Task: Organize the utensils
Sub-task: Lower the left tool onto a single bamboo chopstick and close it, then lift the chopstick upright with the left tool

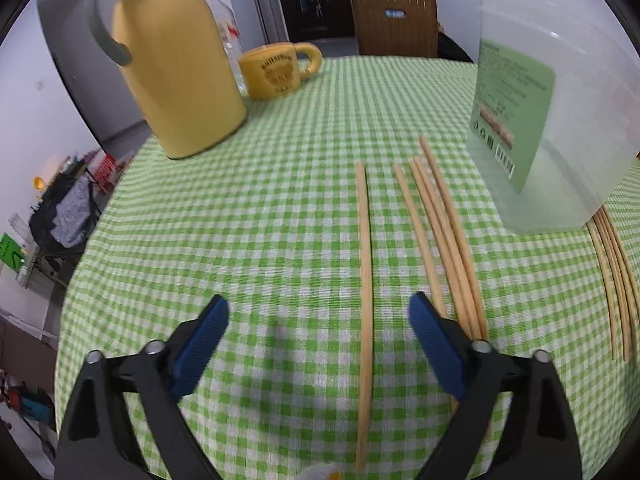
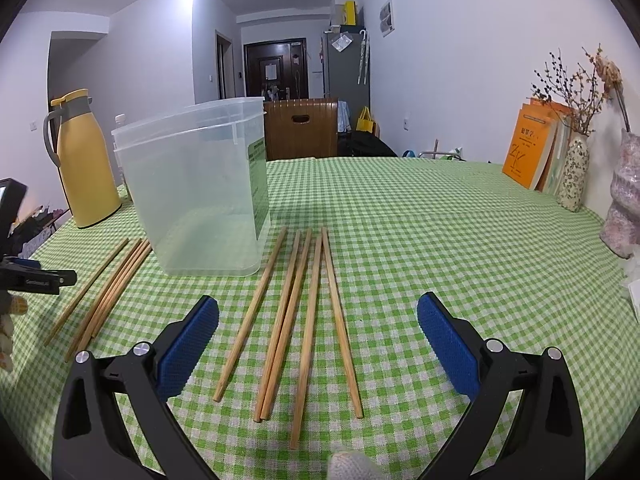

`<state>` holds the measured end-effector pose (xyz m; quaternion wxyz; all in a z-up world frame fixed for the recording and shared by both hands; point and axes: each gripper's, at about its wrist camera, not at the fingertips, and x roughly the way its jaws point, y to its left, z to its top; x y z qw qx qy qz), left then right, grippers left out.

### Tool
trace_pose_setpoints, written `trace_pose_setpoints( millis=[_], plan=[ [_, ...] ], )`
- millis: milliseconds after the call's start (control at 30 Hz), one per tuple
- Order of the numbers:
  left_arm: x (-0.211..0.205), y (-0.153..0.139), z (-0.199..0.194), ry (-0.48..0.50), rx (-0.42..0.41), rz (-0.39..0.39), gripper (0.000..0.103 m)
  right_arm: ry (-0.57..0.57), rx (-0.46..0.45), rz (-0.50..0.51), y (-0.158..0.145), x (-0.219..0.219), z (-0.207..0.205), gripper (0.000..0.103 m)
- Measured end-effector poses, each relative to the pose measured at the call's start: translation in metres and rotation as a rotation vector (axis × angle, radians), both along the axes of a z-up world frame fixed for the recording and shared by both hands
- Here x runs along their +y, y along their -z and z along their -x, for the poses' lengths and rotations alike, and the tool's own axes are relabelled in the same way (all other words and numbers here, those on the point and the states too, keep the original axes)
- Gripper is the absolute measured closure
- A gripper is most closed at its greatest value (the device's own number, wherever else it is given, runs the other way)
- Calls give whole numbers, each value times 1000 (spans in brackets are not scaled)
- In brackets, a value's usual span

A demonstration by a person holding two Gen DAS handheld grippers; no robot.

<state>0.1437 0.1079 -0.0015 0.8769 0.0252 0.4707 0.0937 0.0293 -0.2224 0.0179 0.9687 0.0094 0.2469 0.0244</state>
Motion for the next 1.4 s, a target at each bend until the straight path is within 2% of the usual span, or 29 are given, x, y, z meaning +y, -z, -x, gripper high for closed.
trace_pose_setpoints(
  millis=[200, 233, 300, 367, 433, 500, 567, 733, 967, 1133, 1400],
  plan=[
    [1, 11, -25, 25, 114, 11, 40, -1, 4, 0, 0, 0, 0, 7],
    [-1, 12, -28, 31, 128, 11, 42, 0, 5, -2, 0, -1, -1, 7],
    [-6, 12, -34, 41, 148, 10, 53, 0, 11, -2, 1, 0, -2, 7],
    [-7, 13, -38, 46, 169, 20, 58, -1, 14, -3, 1, 0, -2, 7],
    [-9, 16, -42, 57, 198, 34, 74, 0, 13, -4, 1, 0, -2, 7],
    [-11, 17, -45, 65, 210, 42, 79, 0, 12, -5, 0, 0, -1, 7],
    [-13, 17, -46, 70, 221, 49, 88, 0, 12, -5, 0, 0, -1, 7],
    [-15, 18, -47, 65, 241, 77, 98, 0, 12, -6, 1, 0, -1, 7],
    [-10, 17, -44, 42, 229, 121, 99, 0, 14, -8, 1, 0, -1, 7],
    [-5, 3, -31, 36, 141, 138, 99, 0, 15, -8, 1, 0, -1, 7],
    [-13, -49, 29, 57, -192, 120, 99, -4, -4, -11, -1, -1, 2, 7]
  ],
)
